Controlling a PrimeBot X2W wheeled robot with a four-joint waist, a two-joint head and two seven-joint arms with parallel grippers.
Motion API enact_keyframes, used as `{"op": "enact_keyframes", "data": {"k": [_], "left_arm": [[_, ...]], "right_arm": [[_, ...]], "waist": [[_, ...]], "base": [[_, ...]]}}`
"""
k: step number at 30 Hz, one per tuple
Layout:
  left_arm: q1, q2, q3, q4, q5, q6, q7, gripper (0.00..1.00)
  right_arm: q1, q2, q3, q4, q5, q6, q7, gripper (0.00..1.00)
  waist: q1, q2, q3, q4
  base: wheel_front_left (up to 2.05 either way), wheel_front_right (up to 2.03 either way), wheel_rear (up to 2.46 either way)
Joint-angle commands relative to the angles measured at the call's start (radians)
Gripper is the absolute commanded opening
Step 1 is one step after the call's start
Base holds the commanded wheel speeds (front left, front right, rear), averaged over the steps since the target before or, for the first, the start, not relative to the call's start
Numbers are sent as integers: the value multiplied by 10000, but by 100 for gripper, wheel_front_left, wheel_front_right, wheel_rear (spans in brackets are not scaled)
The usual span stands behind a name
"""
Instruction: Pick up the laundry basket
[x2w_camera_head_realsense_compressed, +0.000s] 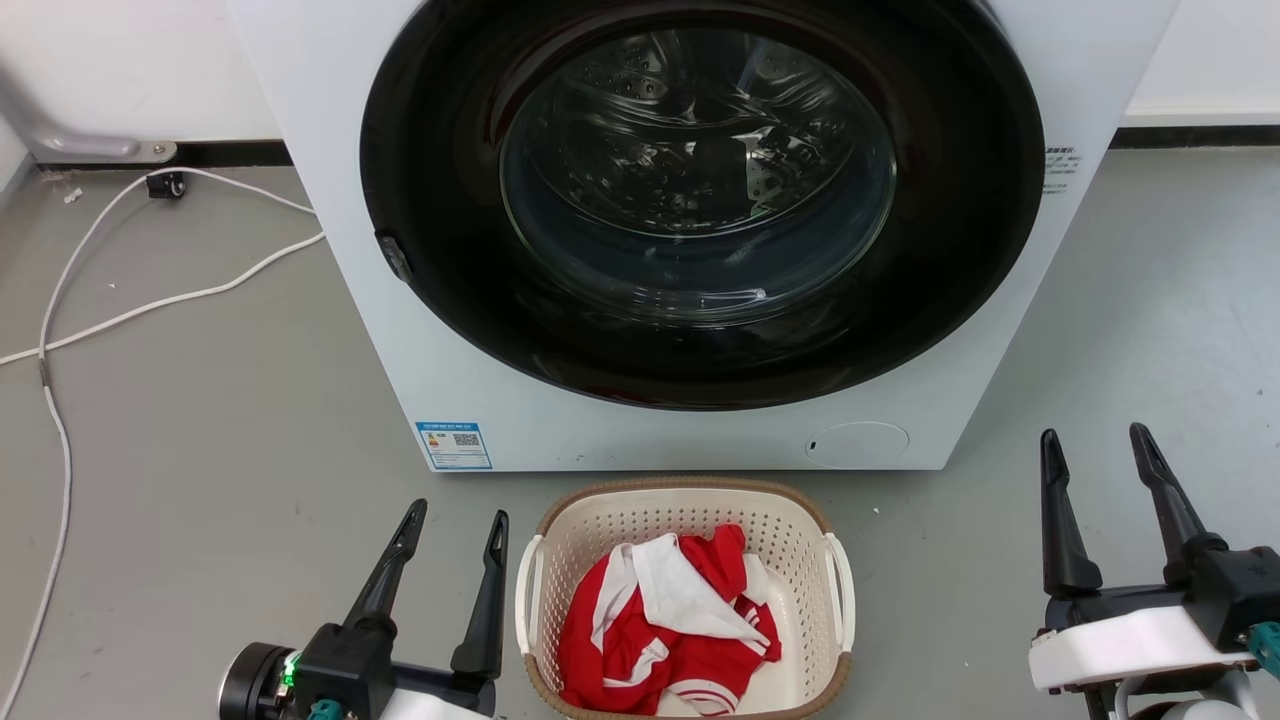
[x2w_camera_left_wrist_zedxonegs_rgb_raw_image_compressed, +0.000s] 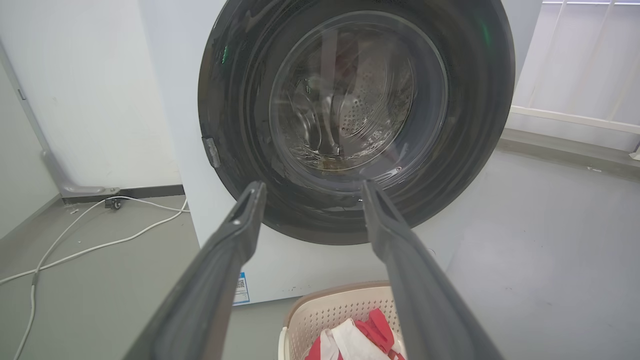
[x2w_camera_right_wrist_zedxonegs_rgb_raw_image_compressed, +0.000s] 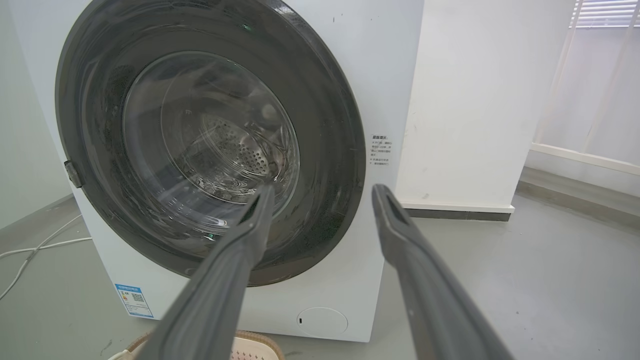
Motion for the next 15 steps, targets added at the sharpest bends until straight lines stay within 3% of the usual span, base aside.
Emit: {"op": "enact_keyframes", "data": {"k": [1, 10, 15], "left_arm": [[-23, -7, 35, 35, 31, -27, -50, 100], [-269, -24, 202, 590, -107, -57, -39, 100], [-1274, -24, 266, 1881, -178, -95, -39, 100]], "right_arm": [[7, -27, -4, 23, 44, -3, -21, 100], [-291, -25, 143, 265, 34, -3, -21, 100], [-1137, -22, 434, 991, -71, -3, -21, 100]], "waist": [[0, 0, 11, 4], [0, 0, 610, -70], [0, 0, 1976, -136]], "base": [[0, 0, 0], [0, 0, 0], [0, 0, 0]]}}
